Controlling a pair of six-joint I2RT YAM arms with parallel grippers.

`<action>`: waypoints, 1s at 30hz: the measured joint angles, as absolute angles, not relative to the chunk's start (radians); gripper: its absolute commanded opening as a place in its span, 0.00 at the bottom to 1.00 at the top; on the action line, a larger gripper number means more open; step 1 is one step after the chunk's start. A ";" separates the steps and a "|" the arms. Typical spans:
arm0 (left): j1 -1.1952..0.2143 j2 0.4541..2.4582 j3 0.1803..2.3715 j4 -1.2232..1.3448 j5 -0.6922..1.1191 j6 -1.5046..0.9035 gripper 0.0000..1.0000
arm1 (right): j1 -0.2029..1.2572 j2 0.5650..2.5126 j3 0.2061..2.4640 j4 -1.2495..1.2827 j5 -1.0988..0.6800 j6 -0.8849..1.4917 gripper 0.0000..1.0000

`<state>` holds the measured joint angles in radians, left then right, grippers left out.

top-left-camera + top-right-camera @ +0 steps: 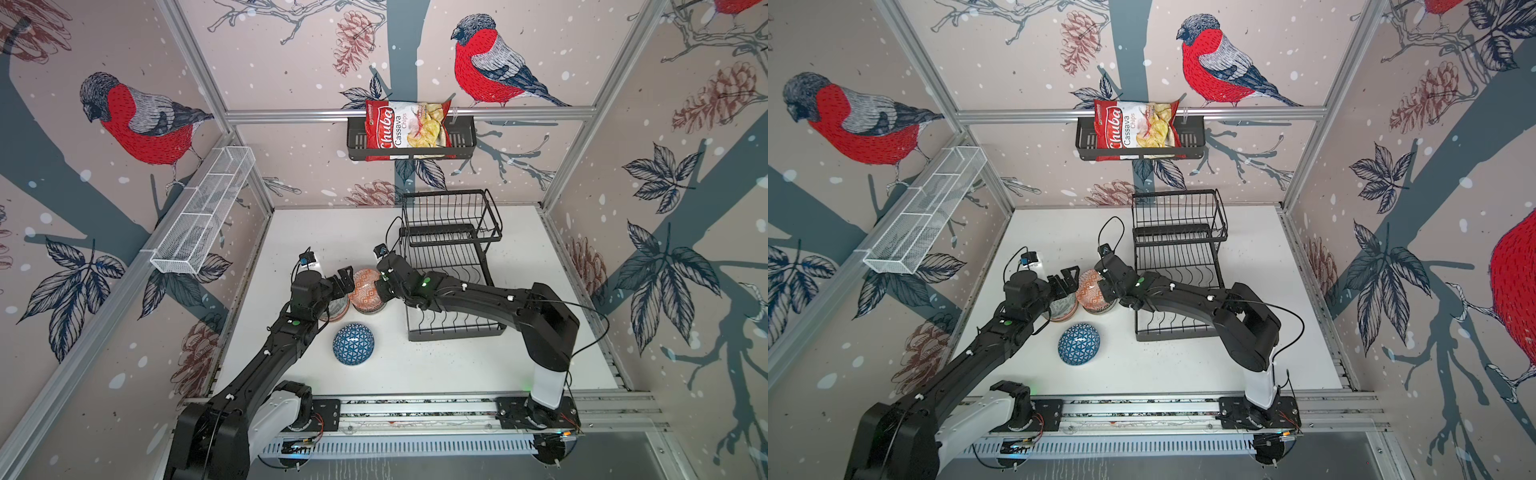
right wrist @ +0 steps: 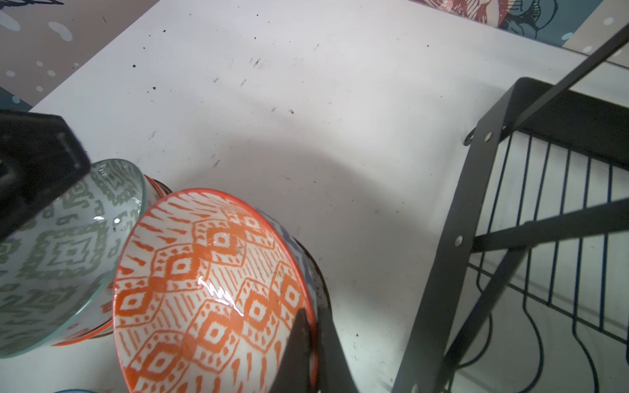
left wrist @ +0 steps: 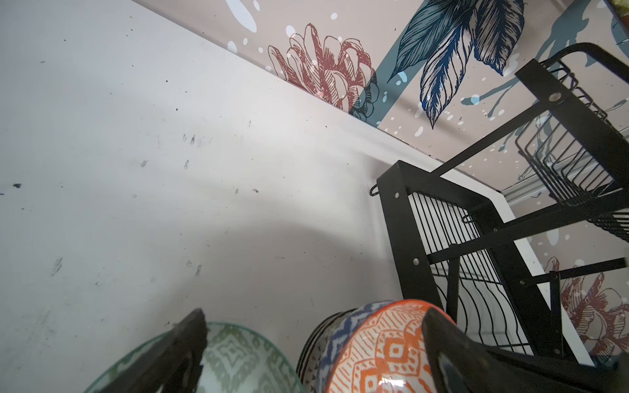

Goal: Load bowls into a dish rack
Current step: Pick up the bowl from the stack of bowls.

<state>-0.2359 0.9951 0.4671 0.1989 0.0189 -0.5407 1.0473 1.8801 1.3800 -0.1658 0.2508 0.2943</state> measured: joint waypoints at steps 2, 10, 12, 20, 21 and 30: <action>-0.236 0.995 0.466 0.199 0.019 -0.540 0.97 | 1.047 1.880 1.380 -0.166 0.250 0.294 0.00; -0.236 0.998 0.466 0.199 0.023 -0.523 0.97 | 1.045 1.887 1.380 -0.165 0.242 0.295 0.00; -0.236 1.002 0.466 0.199 0.023 -0.517 0.97 | 1.040 1.887 1.381 -0.167 0.230 0.295 0.00; -0.268 0.984 0.463 0.200 -0.009 -0.460 0.97 | 1.023 1.886 1.420 -0.213 0.172 0.314 0.00; -0.280 0.979 0.463 0.203 -0.027 -0.446 0.97 | 1.021 1.884 1.424 -0.218 0.163 0.314 0.00; -0.347 0.981 0.467 0.226 -0.094 -0.374 0.97 | 0.994 1.831 1.413 -0.251 0.117 0.317 0.00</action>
<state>-0.3470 0.9810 0.4667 0.2256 -0.0944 -0.3740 0.9939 1.8305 1.4132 -0.2508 0.1165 0.3168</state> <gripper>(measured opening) 0.972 0.072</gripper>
